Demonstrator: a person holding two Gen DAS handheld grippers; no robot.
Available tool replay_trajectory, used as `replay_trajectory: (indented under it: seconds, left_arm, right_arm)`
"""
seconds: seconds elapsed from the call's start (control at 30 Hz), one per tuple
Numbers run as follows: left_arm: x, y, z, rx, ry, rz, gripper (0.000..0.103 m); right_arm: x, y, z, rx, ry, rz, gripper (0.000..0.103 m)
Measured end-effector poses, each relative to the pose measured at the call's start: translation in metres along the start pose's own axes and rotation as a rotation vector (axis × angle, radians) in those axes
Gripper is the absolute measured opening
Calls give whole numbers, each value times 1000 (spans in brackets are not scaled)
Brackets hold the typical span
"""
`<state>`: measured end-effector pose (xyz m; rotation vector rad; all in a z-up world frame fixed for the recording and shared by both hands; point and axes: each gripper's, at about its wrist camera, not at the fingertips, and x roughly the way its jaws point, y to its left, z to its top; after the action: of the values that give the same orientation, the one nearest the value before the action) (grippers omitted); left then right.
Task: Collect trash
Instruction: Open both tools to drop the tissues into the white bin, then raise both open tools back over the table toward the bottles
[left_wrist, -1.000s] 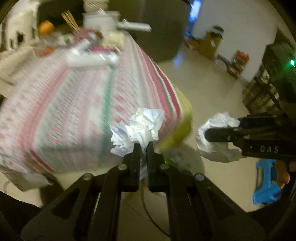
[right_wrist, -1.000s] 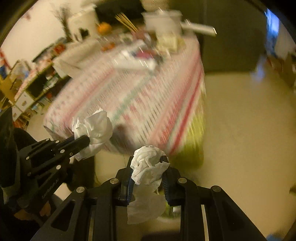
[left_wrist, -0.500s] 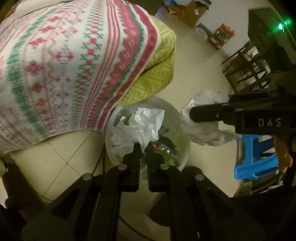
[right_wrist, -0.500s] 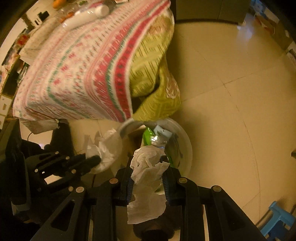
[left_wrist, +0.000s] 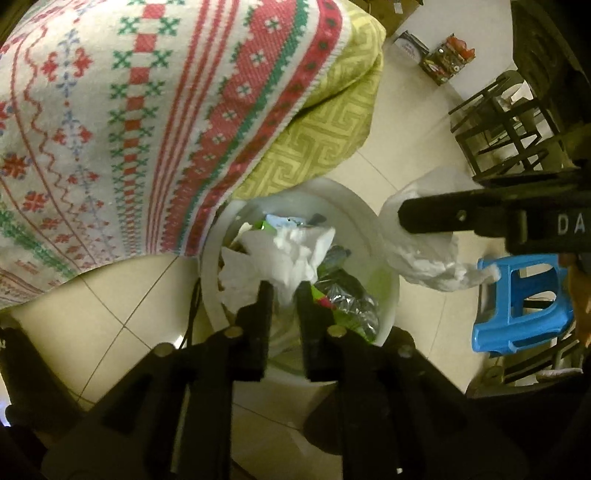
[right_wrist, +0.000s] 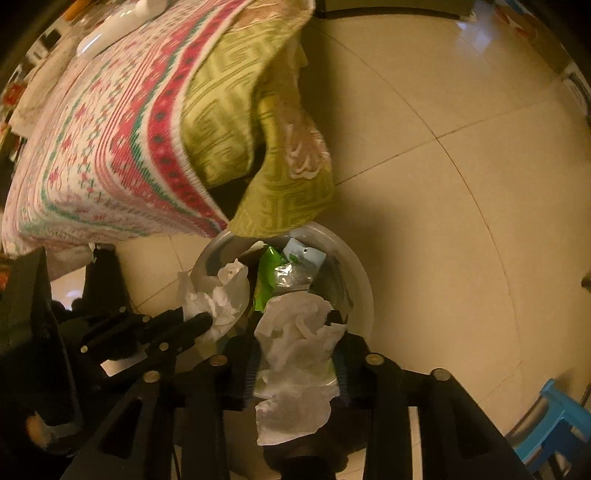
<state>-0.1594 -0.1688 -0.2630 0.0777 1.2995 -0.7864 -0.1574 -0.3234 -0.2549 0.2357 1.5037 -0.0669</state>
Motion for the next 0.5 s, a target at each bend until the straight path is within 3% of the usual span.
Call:
replay_trajectory:
  seconds: [0.1, 0.4, 0.5]
  left_arm:
    - [-5, 0, 3, 7, -16, -2, 31]
    - [-24, 5, 1, 24, -50, 26, 37]
    - [-38, 12, 4, 10, -66, 37, 44]
  right_arm:
    - [-6, -5, 2, 29, -16, 5, 52]
    - [-24, -11, 7, 53, -57, 3, 54]
    - [-32, -9, 9, 46, -73, 4, 54]
